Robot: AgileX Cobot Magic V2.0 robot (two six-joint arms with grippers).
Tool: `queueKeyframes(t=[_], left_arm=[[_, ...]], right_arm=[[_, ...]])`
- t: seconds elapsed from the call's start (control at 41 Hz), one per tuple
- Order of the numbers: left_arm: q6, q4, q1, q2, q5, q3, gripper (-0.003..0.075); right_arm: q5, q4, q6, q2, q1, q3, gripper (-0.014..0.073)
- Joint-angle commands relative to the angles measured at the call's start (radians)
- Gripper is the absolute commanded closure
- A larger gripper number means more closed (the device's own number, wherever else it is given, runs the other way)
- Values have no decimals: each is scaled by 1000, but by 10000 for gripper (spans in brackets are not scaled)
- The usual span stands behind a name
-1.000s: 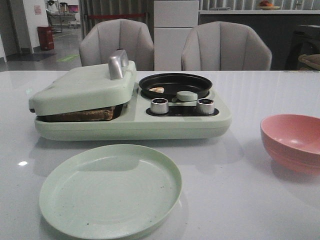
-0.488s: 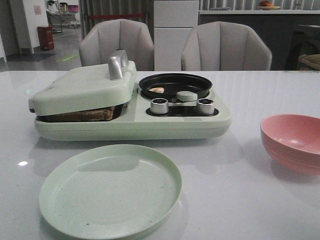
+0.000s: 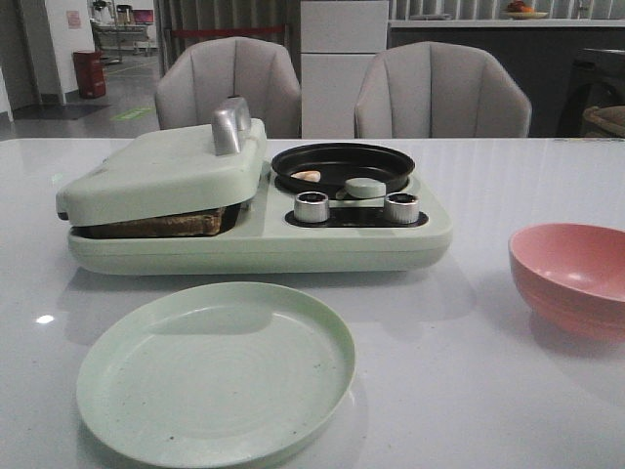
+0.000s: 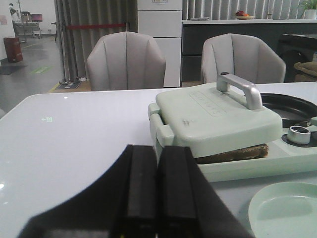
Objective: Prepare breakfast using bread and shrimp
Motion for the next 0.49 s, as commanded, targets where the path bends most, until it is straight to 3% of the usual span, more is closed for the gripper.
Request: queueKeyframes(t=[0.0, 0.463], left_arm=[[-11, -8, 27, -20, -95, 28, 620], [-11, -8, 38, -18, -95, 28, 621]], right_arm=[[-61, -2, 0, 4, 0, -25, 587], [-61, -2, 0, 4, 0, -25, 587]])
